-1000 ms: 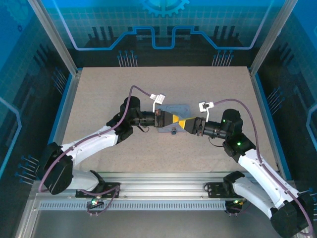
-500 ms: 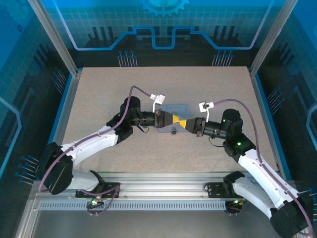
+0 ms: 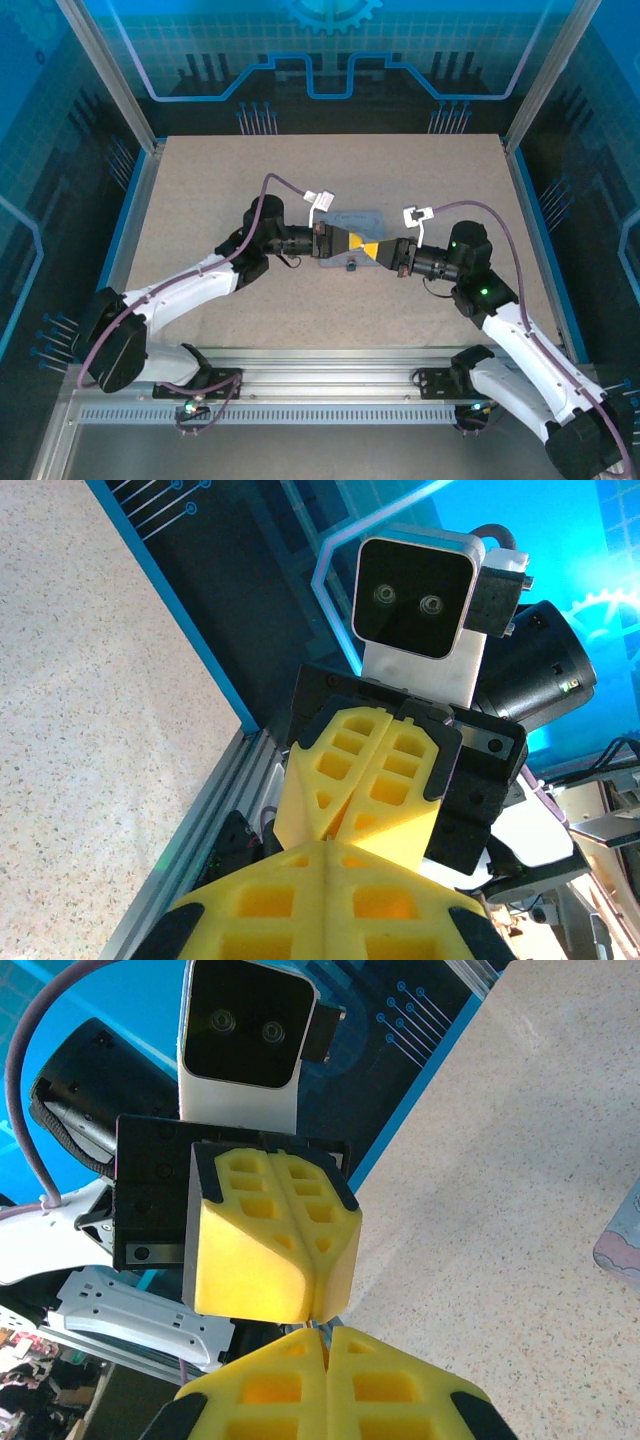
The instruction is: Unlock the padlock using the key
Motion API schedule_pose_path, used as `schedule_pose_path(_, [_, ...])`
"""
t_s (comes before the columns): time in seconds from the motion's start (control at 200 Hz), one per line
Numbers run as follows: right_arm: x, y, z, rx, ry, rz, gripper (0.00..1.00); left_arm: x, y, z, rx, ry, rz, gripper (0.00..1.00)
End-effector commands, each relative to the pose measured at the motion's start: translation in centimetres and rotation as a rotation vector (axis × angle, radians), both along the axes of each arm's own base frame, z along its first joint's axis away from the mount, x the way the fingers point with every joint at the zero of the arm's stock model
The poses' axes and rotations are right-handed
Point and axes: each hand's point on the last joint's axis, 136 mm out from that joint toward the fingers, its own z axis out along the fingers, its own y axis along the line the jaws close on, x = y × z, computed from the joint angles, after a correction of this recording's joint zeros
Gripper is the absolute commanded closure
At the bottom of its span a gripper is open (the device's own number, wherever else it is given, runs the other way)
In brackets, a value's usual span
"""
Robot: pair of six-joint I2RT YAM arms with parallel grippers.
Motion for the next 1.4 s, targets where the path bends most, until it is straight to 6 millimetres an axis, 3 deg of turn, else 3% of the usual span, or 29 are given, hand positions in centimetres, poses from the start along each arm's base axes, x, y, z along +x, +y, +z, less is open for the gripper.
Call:
schedule_pose_path(0.0, [-0.2,-0.3,0.5,0.000,-0.033,0.004,1.00,-0.1,0.4,1.7,-0.023,-0.053,-0.001,1.00])
schedule_pose_path(0.23, [0.0,-0.4,0.3,-0.001,-0.032,-0.008,1.00,0.2,0.2,1.5,-0.016,-0.044,-0.002,1.00])
schedule_pose_path(0.29, [0.1,-0.5,0.4,-0.004,-0.032,-0.016,1.00,0.4,0.3,1.3,-0.010,-0.041,0.015,0.74])
schedule_pose_path(0.375, [0.5,-1.0,0.4,-0.022,-0.029,-0.039,1.00,0.6,0.8,0.8,0.004,-0.044,0.046,0.65])
schedule_pose_path(0.415, [0.9,-1.4,0.2,-0.041,-0.023,-0.064,1.00,0.9,1.3,0.4,0.023,-0.039,0.076,0.56])
schedule_pose_path(0.55, [2.6,-3.7,-0.9,-0.129,0.005,-0.180,1.00,2.2,3.7,-2.5,0.141,-0.003,0.222,0.40])
schedule_pose_path(0.72, [5.0,-7.4,-3.6,-0.377,0.044,-0.373,1.00,3.6,7.7,-7.9,0.405,0.054,0.413,0.34])
schedule_pose_path(0.876, [7.5,-10.7,-6.0,-0.597,0.092,-0.529,1.00,4.4,10.6,-11.4,0.574,0.105,0.547,0.28])
schedule_pose_path(0.906, [7.8,-11.5,-7.2,-0.651,0.123,-0.555,1.00,4.6,11.1,-12.0,0.598,0.114,0.568,0.28])
schedule_pose_path(0.921, [8.3,-11.7,-6.4,-0.660,0.111,-0.573,1.00,4.7,11.3,-12.3,0.611,0.119,0.577,0.28])
schedule_pose_path(0.956, [9.0,-12.2,-6.8,-0.702,0.118,-0.595,1.00,5.0,11.7,-12.8,0.634,0.128,0.596,0.28])
schedule_pose_path(1.201, [13.6,-14.8,-11.0,-0.977,0.216,-0.693,1.00,7.0,11.3,-16.2,0.691,0.164,0.609,0.27])
schedule_pose_path(1.396, [16.2,-14.2,-14.0,-1.092,0.265,-0.664,1.00,8.9,10.2,-18.2,0.688,0.198,0.604,0.27])
